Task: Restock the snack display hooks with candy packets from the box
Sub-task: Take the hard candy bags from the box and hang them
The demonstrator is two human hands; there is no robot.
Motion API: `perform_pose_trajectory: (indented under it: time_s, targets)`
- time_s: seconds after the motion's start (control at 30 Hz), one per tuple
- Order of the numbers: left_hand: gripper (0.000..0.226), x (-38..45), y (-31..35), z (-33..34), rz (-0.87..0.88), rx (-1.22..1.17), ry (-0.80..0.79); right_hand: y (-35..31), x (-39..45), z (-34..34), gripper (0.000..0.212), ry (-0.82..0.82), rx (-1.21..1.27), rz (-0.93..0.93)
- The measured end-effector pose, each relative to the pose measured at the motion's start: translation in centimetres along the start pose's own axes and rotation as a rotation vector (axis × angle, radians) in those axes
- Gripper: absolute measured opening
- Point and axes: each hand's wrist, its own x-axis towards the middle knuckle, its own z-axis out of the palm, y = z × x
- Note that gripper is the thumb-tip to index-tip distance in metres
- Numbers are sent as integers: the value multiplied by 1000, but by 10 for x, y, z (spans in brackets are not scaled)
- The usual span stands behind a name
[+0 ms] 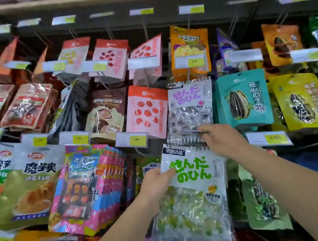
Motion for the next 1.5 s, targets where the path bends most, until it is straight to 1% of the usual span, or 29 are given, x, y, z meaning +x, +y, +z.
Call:
perform_pose_trajectory:
  time_s: [0.1,0.2,0.3,0.4,0.5,0.6,0.7,0.77,0.8,0.83,0.9,0.93,1.0,1.13,1.33,1.5]
  targets:
    - [21,5,7,10,7,-53,-4,-1,1,-1,30,-20,-2,-27]
    - [23,10,12,21,0,-30,18,0,-1,-3,30,-22,12,-45]
    - [14,14,13,29,-28,40,74,2,-1,-1,28,-11,11,-63]
    - [13,16,11,33,-47,64,100,3,-1,1,25,2,-2,-77]
    - [13,18,10,34,-26,90,124,5,-3,4,30,-4,8,-64]
    - [19,14,8,33,55,235,174,6,-16,14,50,26,-24,-71]
    - [34,11,2,27,98,349,199,-3,-49,30,69,152,-50,-29]
    - [47,8,-2,23,149,471,231,-10,-76,46,68,254,-22,-22]
    - [48,5,-7,21,169,519,217,-14,-91,59,66,255,-23,-35]
    - [46,3,-10,20,183,527,203,-16,-101,71,66,219,-42,-50]
    - [31,-1,-17,15,163,498,175,-17,-115,94,72,70,-93,-45]
    - [30,-3,-21,14,146,492,170,-14,-117,102,75,2,-116,-27]
    - [32,-3,-29,9,125,503,145,-12,-117,112,80,-67,-162,7]
    - [26,-6,-34,-4,80,522,83,-21,-113,115,80,-112,-183,63]
    - [31,-20,-42,-43,32,547,-26,-45,-122,111,76,-166,-251,138]
    - [32,-43,-48,-82,50,547,-116,-73,-140,109,78,-264,-305,226]
